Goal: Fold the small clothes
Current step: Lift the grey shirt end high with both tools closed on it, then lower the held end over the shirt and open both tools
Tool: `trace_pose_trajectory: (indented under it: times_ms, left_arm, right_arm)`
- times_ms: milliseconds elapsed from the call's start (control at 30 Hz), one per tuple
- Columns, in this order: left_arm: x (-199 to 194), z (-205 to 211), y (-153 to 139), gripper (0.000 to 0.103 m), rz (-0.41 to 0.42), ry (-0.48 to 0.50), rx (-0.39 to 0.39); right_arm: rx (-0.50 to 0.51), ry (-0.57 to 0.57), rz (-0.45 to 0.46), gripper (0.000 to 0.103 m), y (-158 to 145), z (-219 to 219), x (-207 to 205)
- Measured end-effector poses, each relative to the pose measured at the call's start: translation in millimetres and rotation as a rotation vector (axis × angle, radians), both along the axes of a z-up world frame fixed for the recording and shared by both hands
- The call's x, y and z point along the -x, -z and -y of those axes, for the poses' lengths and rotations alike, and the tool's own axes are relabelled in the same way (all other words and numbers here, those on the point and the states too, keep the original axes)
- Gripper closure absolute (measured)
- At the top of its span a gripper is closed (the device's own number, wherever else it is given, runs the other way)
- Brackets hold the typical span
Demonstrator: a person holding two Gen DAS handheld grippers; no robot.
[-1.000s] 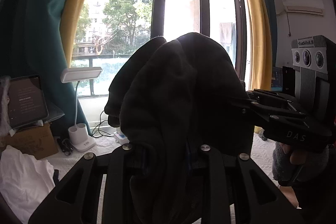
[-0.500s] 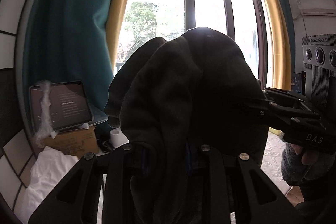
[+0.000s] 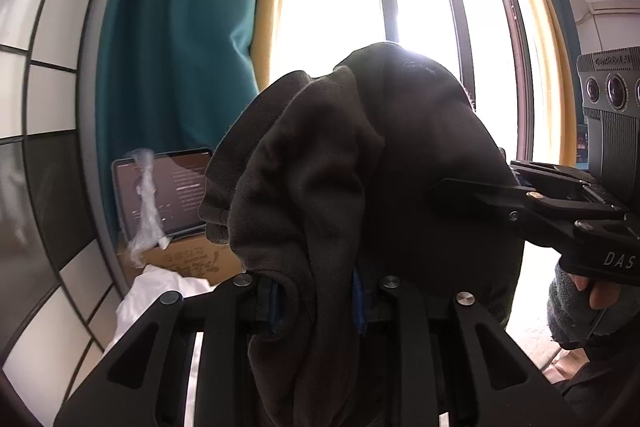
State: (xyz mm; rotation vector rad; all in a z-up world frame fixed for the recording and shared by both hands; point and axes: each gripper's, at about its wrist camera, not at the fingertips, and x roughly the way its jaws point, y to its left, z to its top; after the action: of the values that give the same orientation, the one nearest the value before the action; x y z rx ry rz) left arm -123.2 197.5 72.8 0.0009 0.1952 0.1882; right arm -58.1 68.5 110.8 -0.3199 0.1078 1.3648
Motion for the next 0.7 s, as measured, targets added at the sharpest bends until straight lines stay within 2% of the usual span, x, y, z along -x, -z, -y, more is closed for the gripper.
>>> trace_pose_trajectory:
  times_ms: [267, 533, 700]
  left_arm:
    - [-2.5, -6.3, 10.0, 0.078, -0.065, 0.008, 0.0]
    - [-33.3, -17.1, 32.2, 0.078, -0.12, 0.051, 0.052]
    - [-60.1, -23.0, 45.7, 0.078, -0.175, 0.077, 0.045]
  right_arm:
    - [0.021, 0.018, -0.086, 0.085, 12.1, -20.3, -9.5]
    - [0.062, 0.101, -0.138, 0.085, 38.0, -28.1, -36.6]
    - [0.09, 0.141, -0.175, 0.085, 56.3, -29.7, -62.0]
